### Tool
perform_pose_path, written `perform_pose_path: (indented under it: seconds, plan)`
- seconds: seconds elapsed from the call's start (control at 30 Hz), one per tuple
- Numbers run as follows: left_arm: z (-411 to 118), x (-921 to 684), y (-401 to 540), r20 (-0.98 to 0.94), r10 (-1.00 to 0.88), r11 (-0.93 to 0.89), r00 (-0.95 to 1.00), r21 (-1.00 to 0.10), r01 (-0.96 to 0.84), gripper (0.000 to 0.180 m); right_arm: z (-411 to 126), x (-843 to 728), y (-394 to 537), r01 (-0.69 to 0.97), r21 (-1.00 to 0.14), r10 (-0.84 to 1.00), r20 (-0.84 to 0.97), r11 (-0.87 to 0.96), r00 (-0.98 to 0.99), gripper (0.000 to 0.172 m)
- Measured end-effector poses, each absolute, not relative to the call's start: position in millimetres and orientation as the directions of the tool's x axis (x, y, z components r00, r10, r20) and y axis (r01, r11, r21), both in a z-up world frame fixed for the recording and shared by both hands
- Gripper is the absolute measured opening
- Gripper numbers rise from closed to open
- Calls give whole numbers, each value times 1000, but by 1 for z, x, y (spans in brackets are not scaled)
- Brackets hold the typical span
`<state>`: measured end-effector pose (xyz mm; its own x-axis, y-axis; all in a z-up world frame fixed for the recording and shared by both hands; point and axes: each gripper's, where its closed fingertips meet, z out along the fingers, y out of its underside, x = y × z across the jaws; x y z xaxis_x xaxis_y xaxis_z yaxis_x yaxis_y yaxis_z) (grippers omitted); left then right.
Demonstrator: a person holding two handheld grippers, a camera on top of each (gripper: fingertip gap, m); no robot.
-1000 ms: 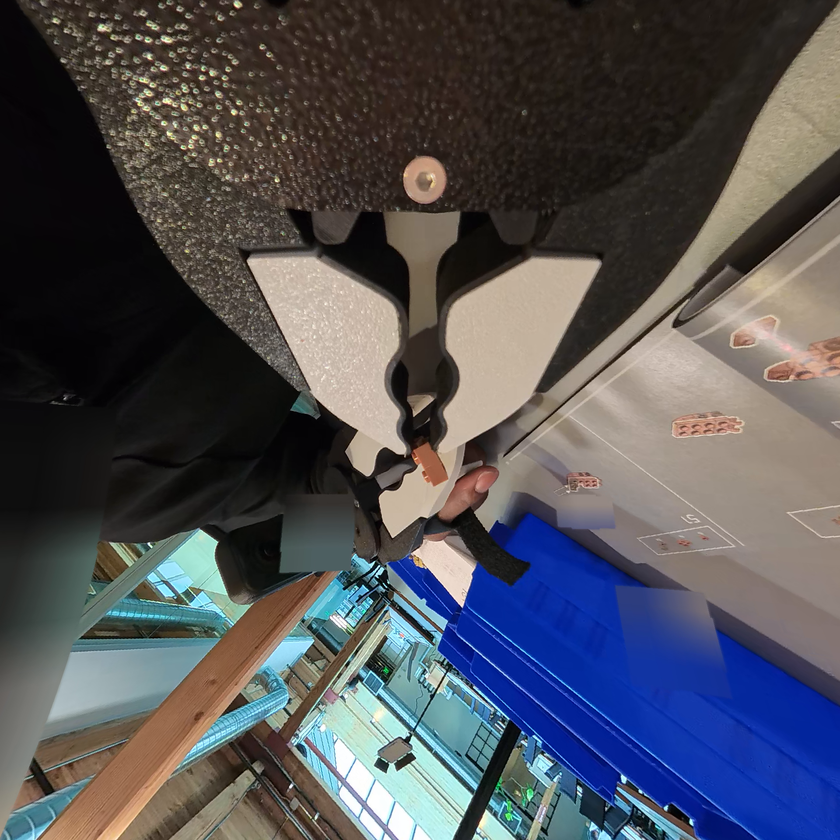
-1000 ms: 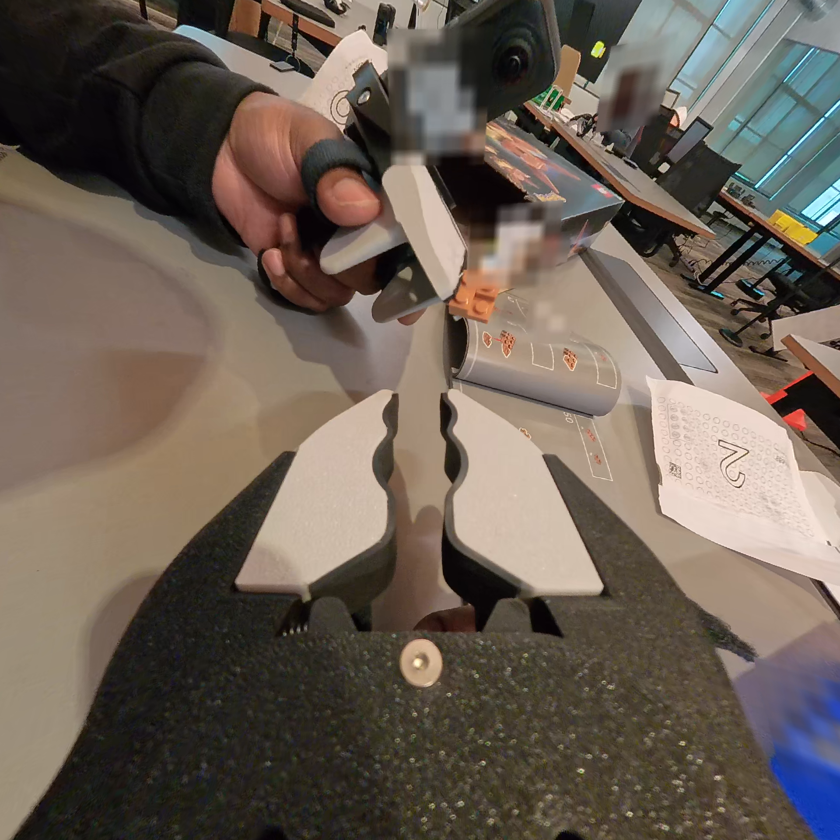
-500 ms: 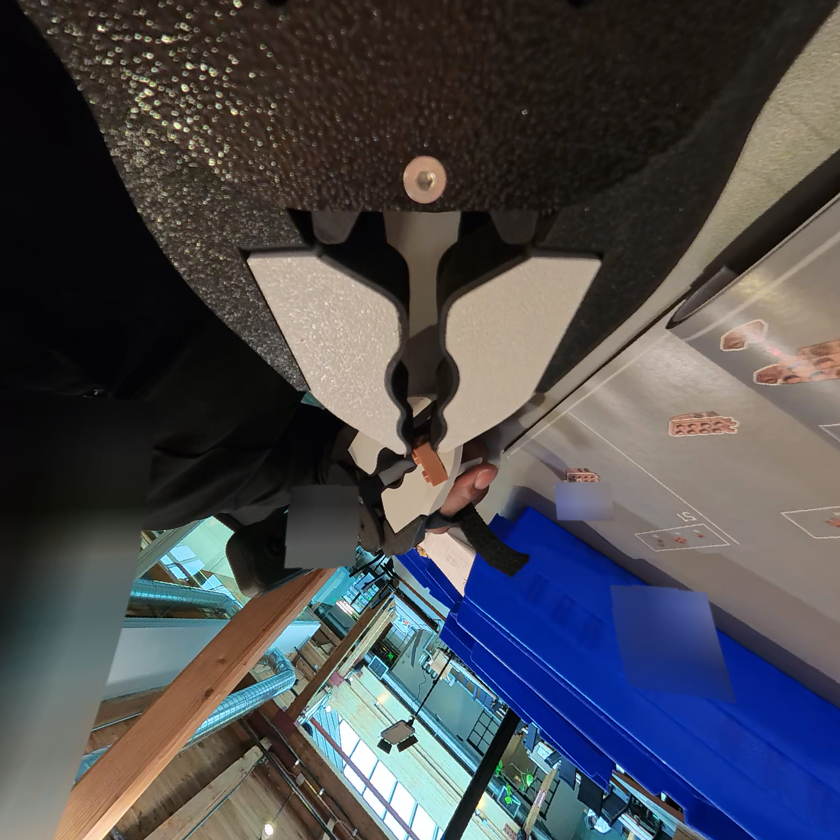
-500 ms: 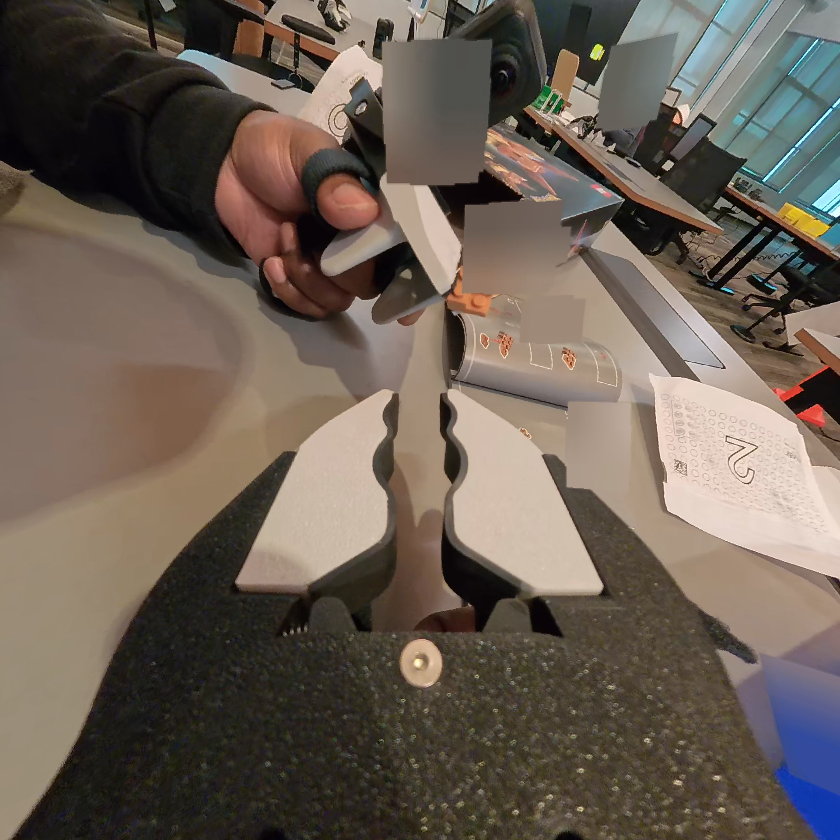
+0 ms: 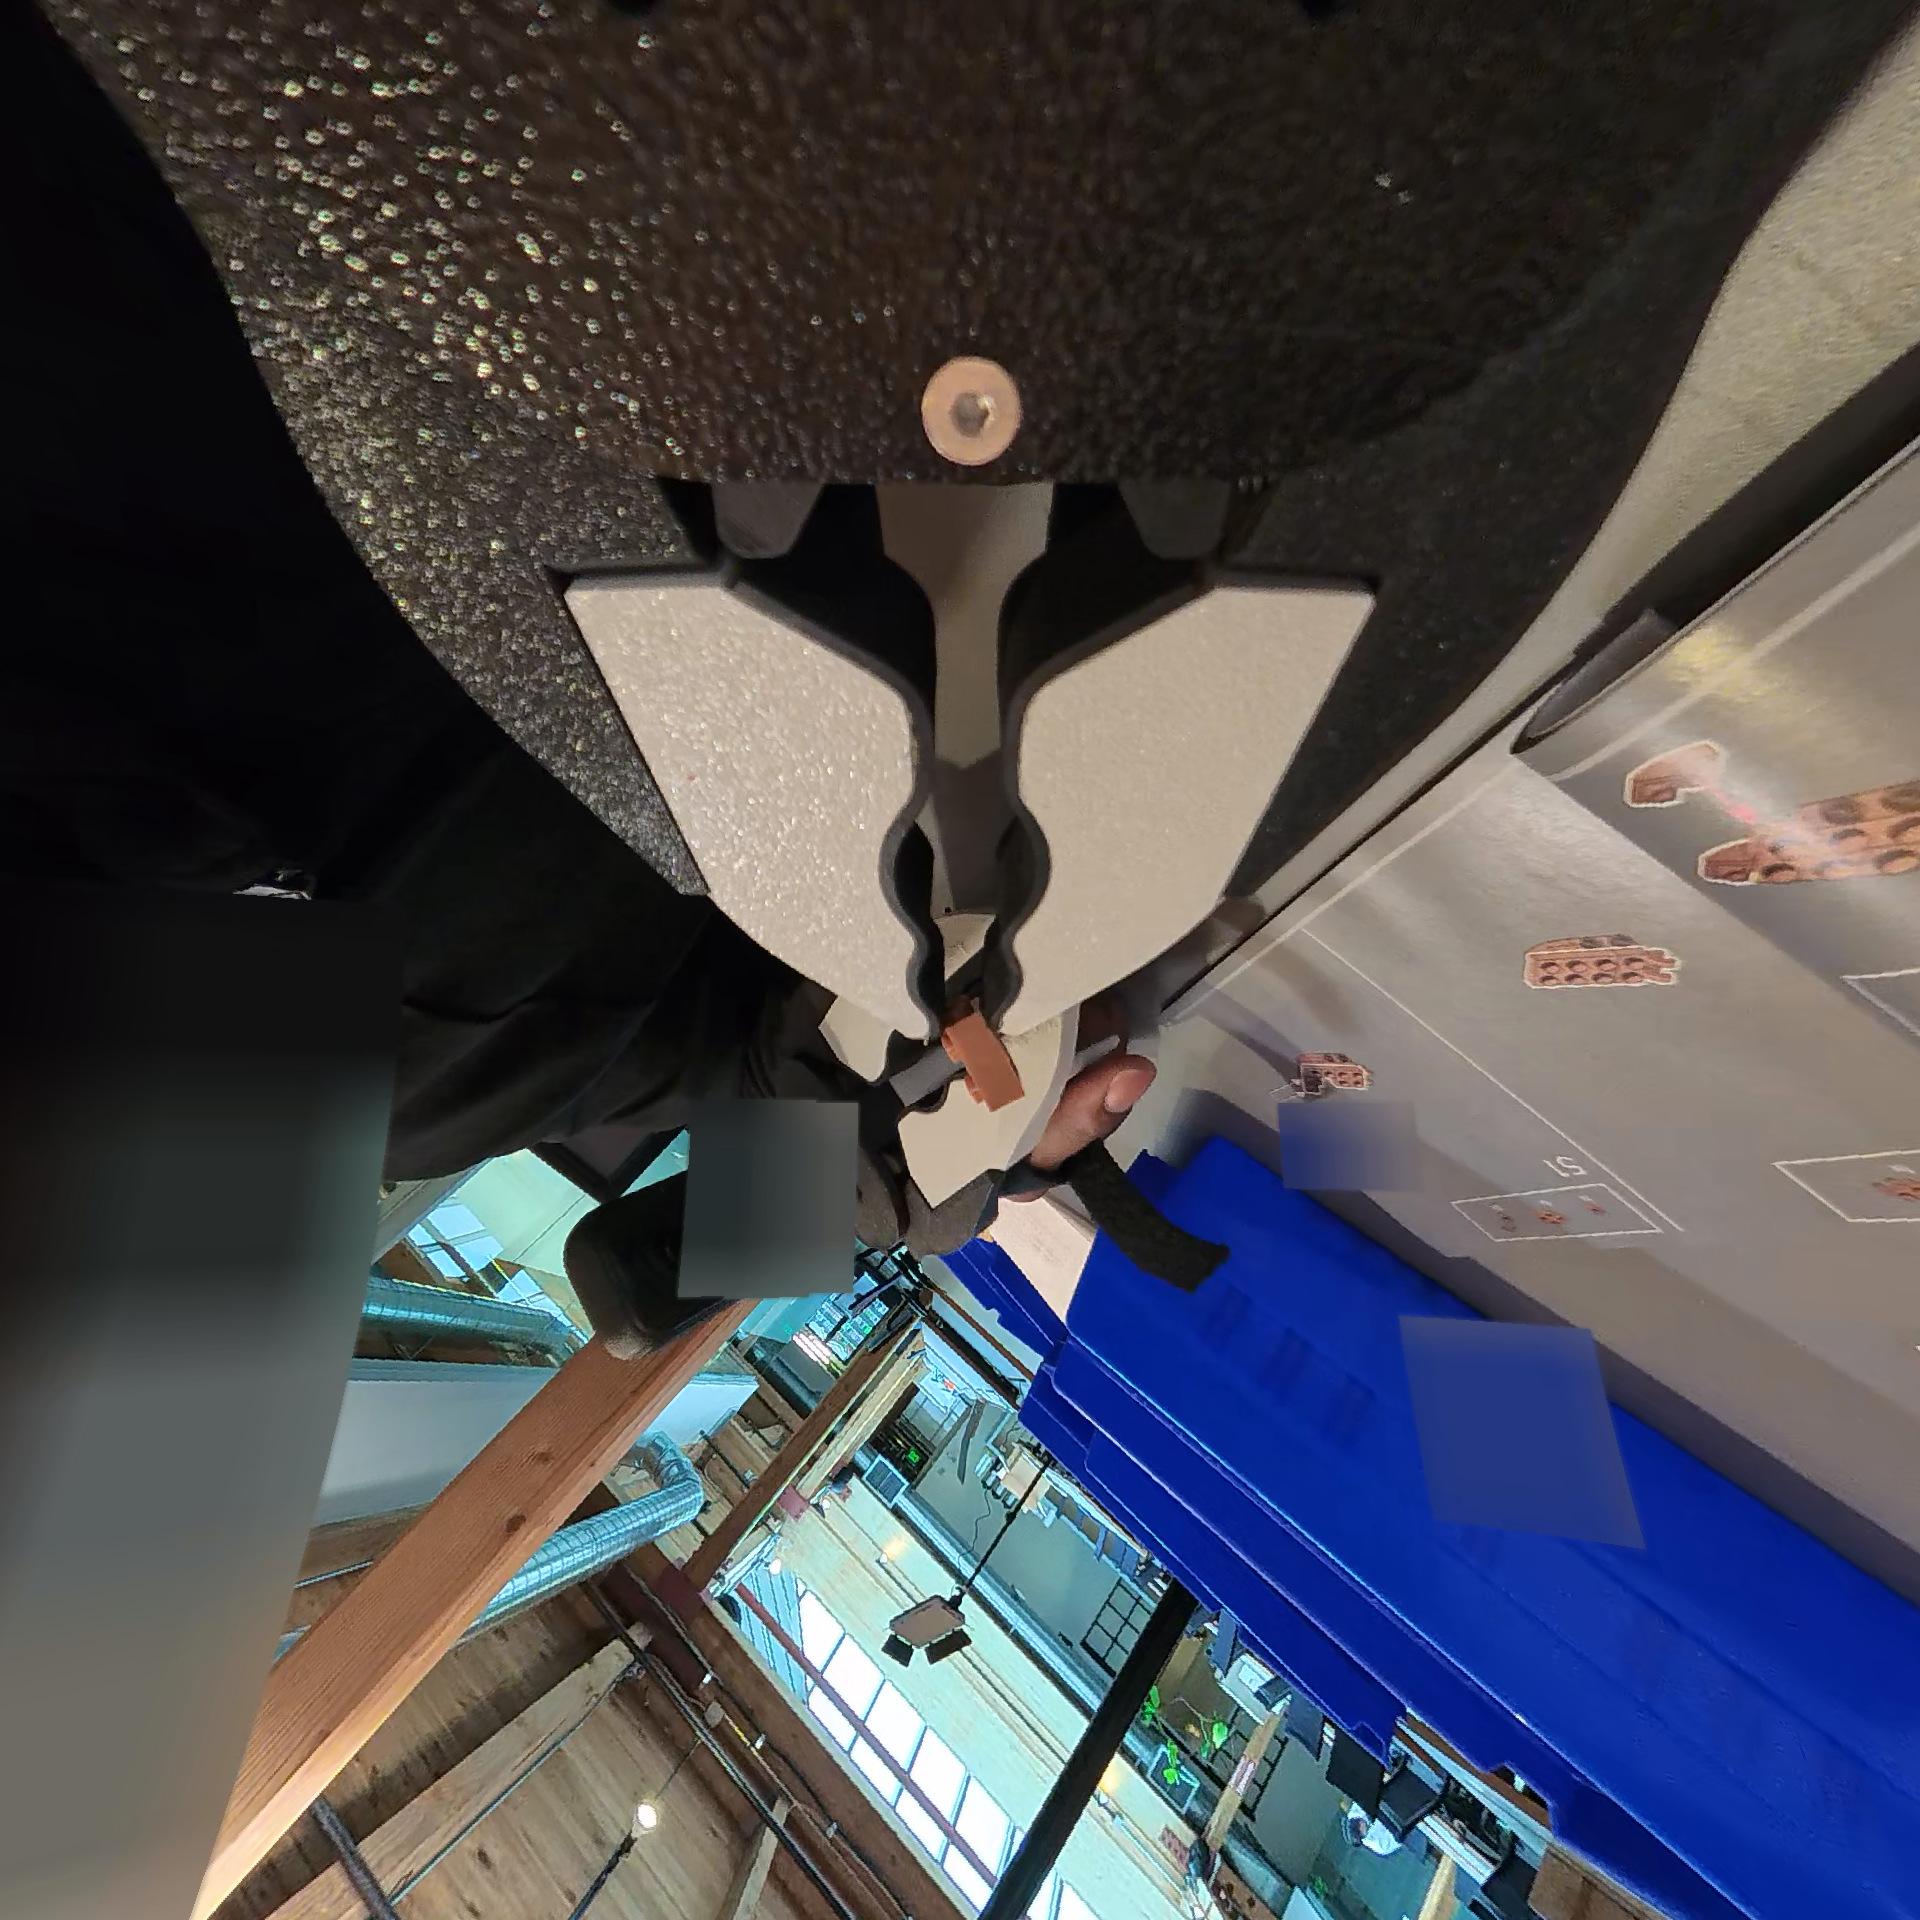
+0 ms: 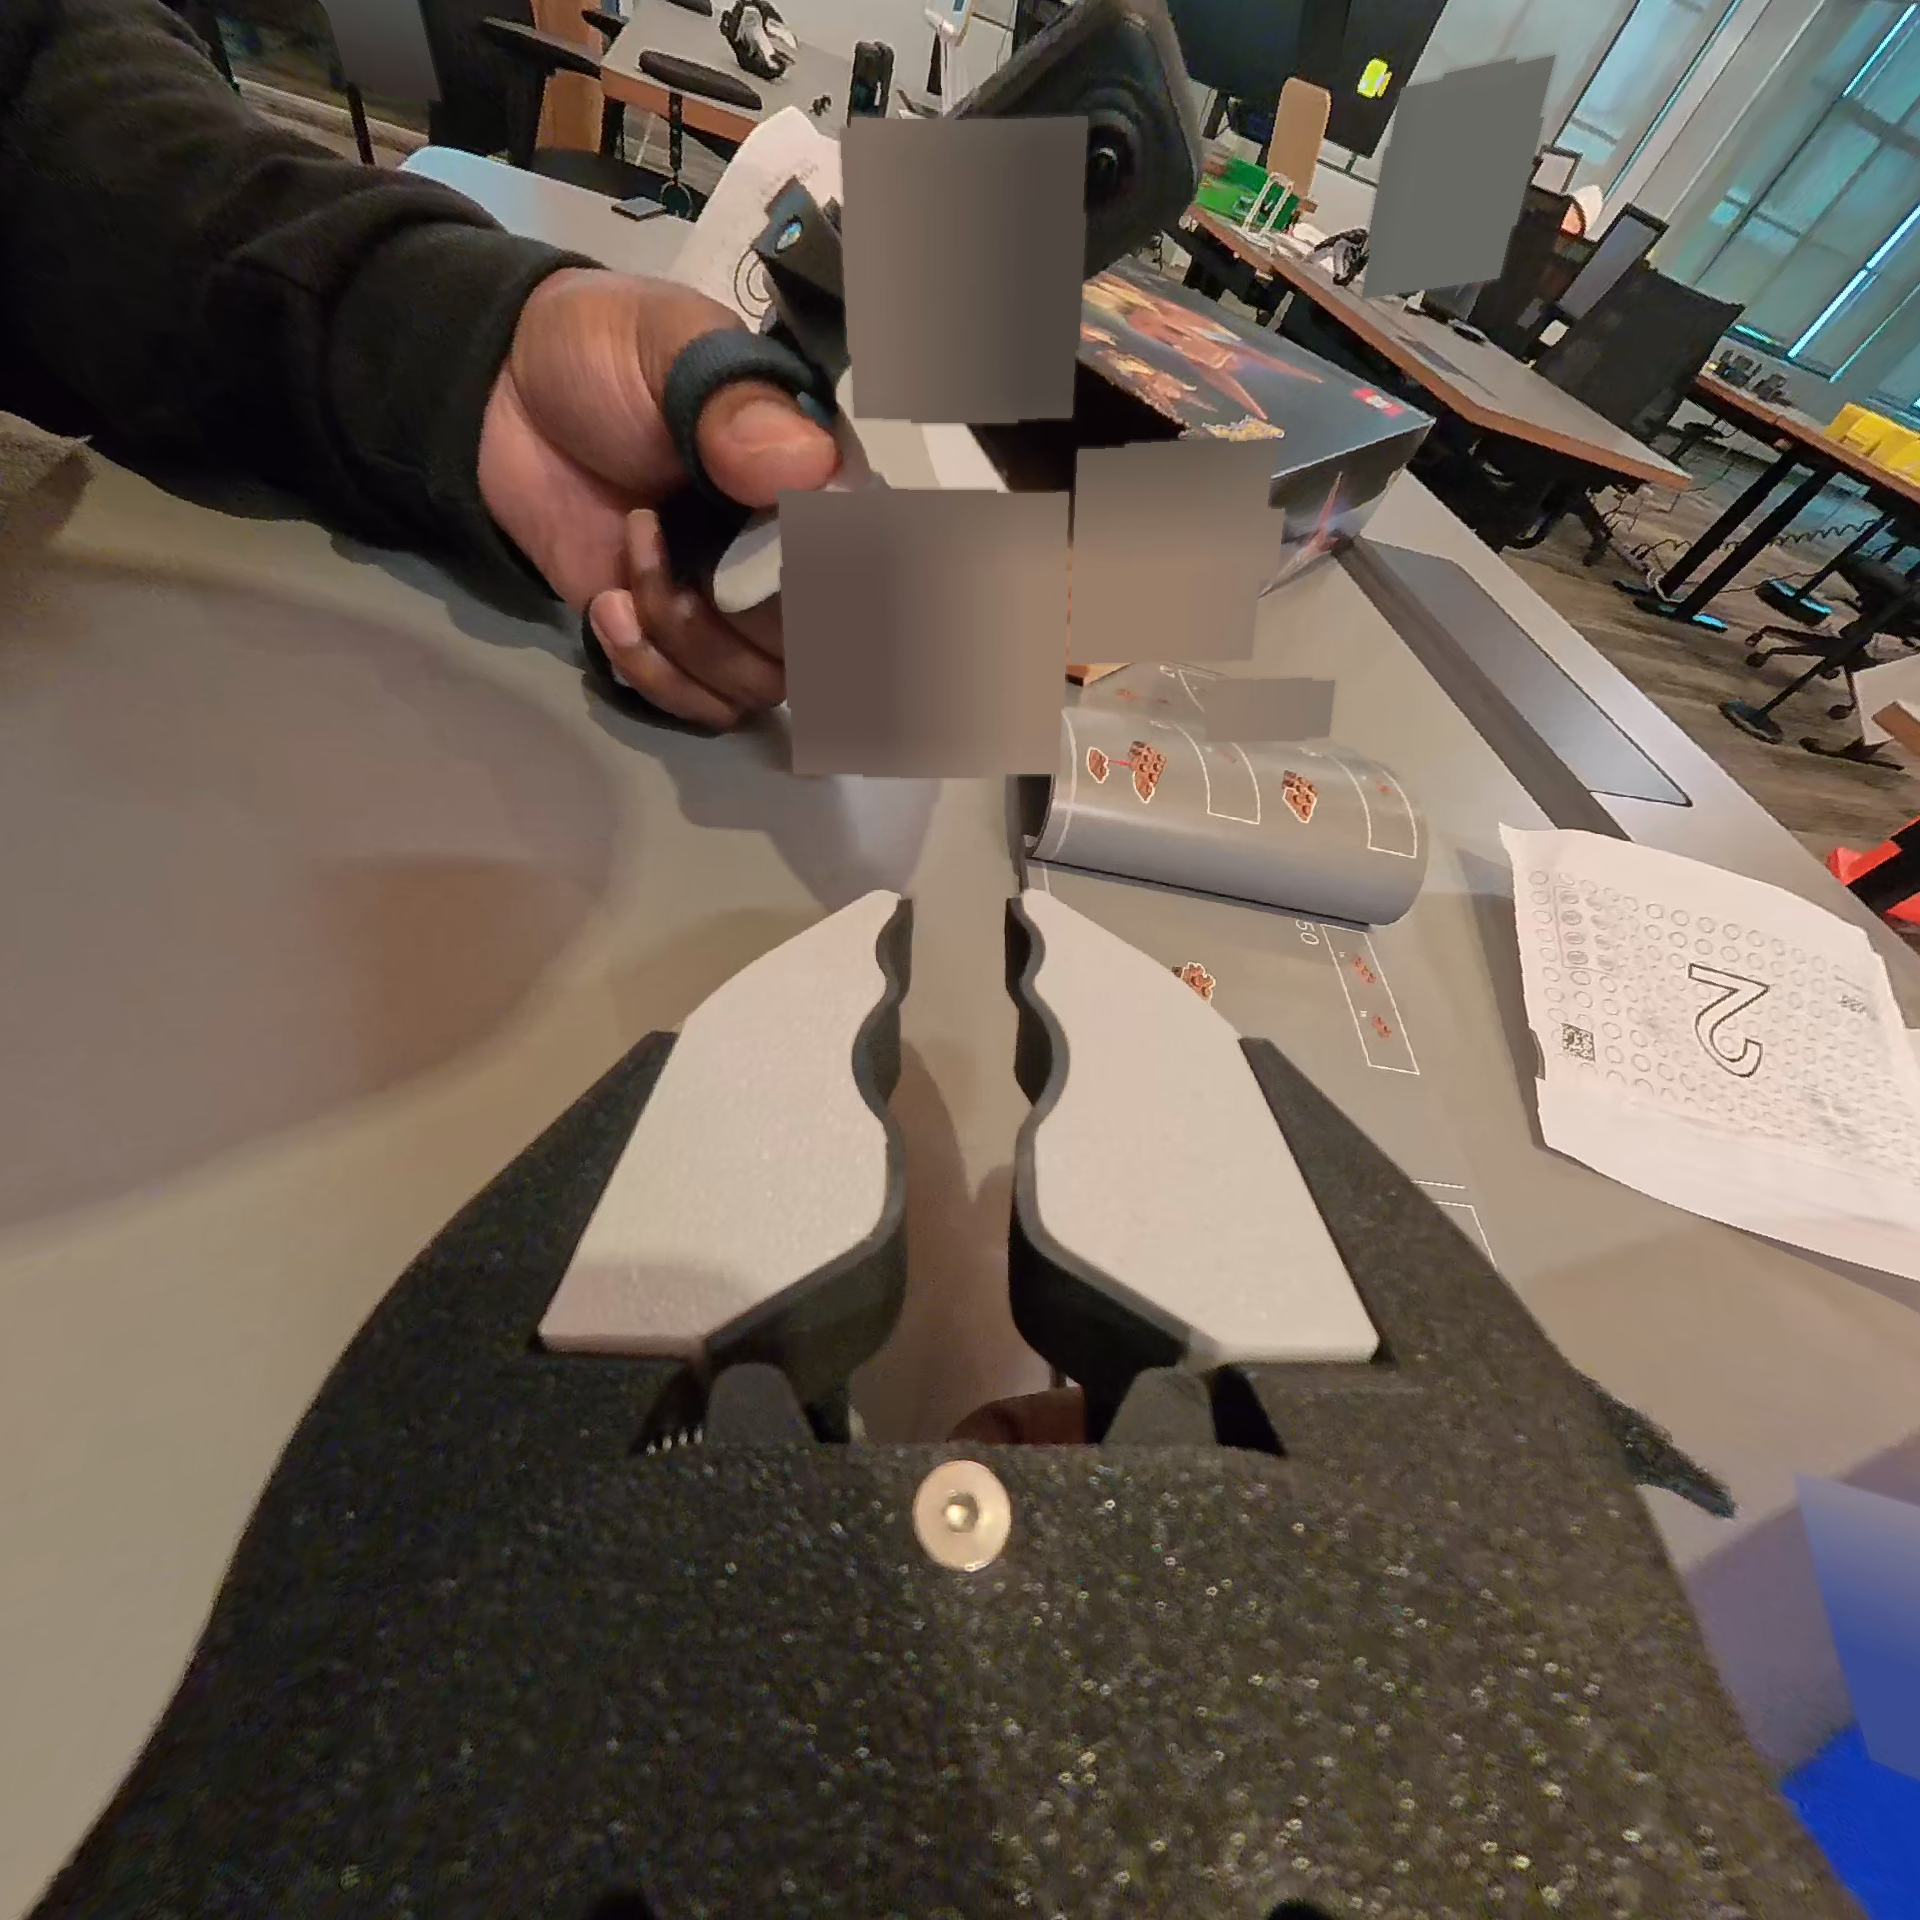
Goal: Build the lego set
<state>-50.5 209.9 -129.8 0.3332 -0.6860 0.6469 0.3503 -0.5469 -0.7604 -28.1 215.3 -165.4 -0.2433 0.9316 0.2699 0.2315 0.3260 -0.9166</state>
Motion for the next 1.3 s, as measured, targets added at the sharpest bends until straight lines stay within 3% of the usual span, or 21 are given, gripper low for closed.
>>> perform_pose_path:
  seconds: [0.6,0.93,1.03,1.13,1.23,1.3]
  plan:
    - [-130,-48,207,632,-700,-542,331,-773,330,6,-162,-24,206,173,-891,898,379,420,-224,20]
    - [-129,-48,206,634,-703,-543,323,-771,331,6,-52,42,225,-31,-899,851,423,436,-311,19]
    - [-129,-47,206,631,-704,-544,326,-774,325,6,-32,73,295,120,-917,909,346,379,-232,18]
    - [-131,-45,206,628,-704,-548,332,-777,309,6,-66,95,386,438,-852,953,299,289,-46,9]
    - [-134,-42,207,626,-700,-554,343,-780,293,6,-123,122,438,778,-576,930,366,251,-30,5]
    - [-134,-42,207,622,-701,-552,349,-783,287,6,-154,131,438,874,-395,928,342,283,-146,0]
